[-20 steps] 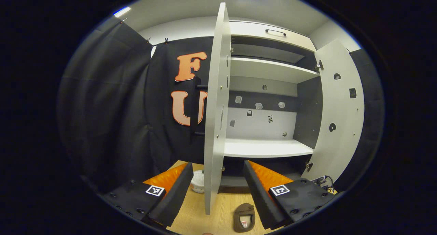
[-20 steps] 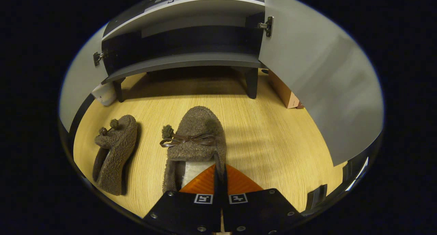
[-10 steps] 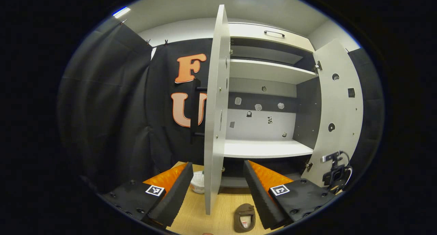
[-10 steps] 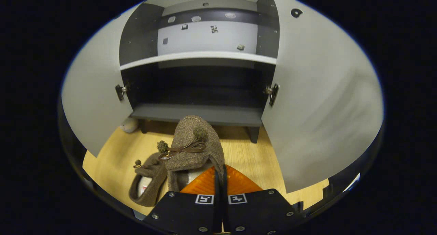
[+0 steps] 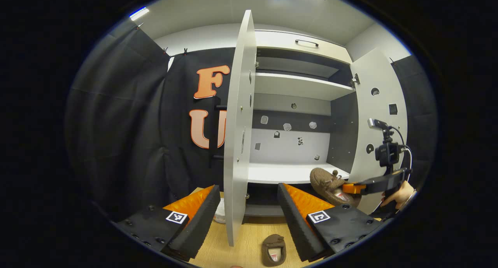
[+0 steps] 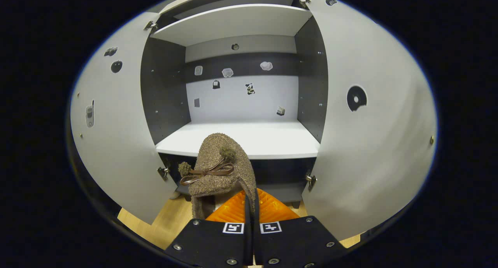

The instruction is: Grab one shoe with the right hand and put it into the shoe cabinet, grab the other shoe with the left hand and put it into the shoe cabinet; then close the right door with the right hand and the left door with the left hand.

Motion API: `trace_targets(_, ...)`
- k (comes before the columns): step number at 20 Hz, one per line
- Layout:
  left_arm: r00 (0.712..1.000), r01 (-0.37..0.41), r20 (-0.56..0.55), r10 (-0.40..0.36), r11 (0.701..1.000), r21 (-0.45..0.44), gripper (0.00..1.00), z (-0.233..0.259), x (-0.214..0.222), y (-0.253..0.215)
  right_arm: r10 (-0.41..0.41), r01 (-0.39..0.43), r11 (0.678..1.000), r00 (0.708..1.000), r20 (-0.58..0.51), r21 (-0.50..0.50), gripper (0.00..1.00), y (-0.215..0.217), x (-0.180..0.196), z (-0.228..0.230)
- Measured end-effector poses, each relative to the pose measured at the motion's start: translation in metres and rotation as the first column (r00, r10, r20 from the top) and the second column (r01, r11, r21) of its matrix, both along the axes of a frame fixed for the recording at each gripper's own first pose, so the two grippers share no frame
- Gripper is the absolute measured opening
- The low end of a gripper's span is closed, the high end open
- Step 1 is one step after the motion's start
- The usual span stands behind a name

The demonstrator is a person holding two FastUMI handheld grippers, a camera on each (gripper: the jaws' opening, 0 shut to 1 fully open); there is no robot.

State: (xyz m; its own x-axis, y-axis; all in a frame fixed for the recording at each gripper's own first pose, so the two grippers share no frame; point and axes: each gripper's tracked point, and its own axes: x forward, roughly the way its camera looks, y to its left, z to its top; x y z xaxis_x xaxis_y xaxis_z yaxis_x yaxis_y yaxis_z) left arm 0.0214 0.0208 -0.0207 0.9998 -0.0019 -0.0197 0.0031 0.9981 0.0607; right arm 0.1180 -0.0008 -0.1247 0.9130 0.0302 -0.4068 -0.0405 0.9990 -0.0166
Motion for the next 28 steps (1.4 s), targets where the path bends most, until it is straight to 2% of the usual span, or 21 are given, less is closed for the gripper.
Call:
trace_targets(3, 1.0, -0.006, -0.001, 0.006, 1.0, 0.002, 0.96, -0.001, -0.002, 0.005, -0.01, 0.009, 1.0, 0.999, 0.039, 0.013, 0.0, -0.002, 0.025, 0.033)
trace_targets(5, 1.0, -0.016, 0.001, 0.016, 1.0, 0.0, 0.96, 0.002, -0.002, 0.011, -0.029, 0.027, 0.999, 0.998, 0.055, 0.035, 0.0, -0.003, 0.063, 0.054)
trace_targets(7, 1.0, -0.024, 0.006, 0.024, 1.0, 0.001, 0.96, 0.005, -0.002, 0.015, -0.056, 0.053, 0.997, 0.996, 0.066, 0.053, 0.0, -0.007, 0.079, 0.06)
trace_targets(10, 0.999, -0.036, 0.02, 0.036, 0.999, 0.008, 0.99, 0.01, -0.003, 0.024, -0.085, 0.08, 0.994, 0.994, 0.068, 0.069, 0.0, -0.006, 0.117, 0.065)
trace_targets(15, 0.998, -0.062, 0.015, 0.062, 0.998, 0.001, 0.94, 0.008, -0.003, 0.036, -0.148, 0.142, 0.983, 0.988, 0.049, 0.113, 0.0, -0.01, 0.174, 0.056)
trace_targets(17, 0.997, -0.073, 0.011, 0.073, 0.997, -0.001, 0.96, 0.006, -0.004, 0.039, -0.181, 0.176, 0.979, 0.983, 0.036, 0.105, 0.0, -0.019, 0.193, 0.045)
trace_targets(20, 0.996, -0.09, 0.009, 0.09, 0.996, 0.0, 0.96, 0.004, -0.005, 0.045, -0.224, 0.222, 0.969, 0.974, 0.014, 0.106, 0.01, -0.029, 0.209, 0.03)
trace_targets(21, 0.995, -0.095, 0.005, 0.095, 0.995, 0.0, 0.99, 0.003, -0.006, 0.045, -0.227, 0.225, 0.969, 0.974, 0.009, 0.102, 0.03, -0.03, 0.212, 0.027)
trace_targets(22, 0.995, -0.098, -0.002, 0.098, 0.995, -0.001, 0.96, 0.001, -0.005, 0.047, -0.225, 0.223, 0.97, 0.974, 0.007, 0.101, 0.05, -0.028, 0.212, 0.025)
trace_targets(25, 0.996, -0.093, -0.011, 0.093, 0.996, -0.002, 0.97, 0.0, -0.003, 0.043, -0.21, 0.206, 0.974, 0.977, 0.026, 0.098, 0.12, -0.026, 0.212, 0.028)
trace_targets(27, 0.996, -0.088, -0.009, 0.088, 0.996, 0.002, 0.97, 0.001, -0.002, 0.039, -0.211, 0.206, 0.974, 0.976, 0.05, 0.09, 0.13, -0.03, 0.211, 0.032)
trace_targets(28, 0.996, -0.084, -0.009, 0.084, 0.996, 0.002, 0.96, 0.0, -0.003, 0.037, -0.207, 0.202, 0.975, 0.977, 0.057, 0.09, 0.19, -0.031, 0.206, 0.035)
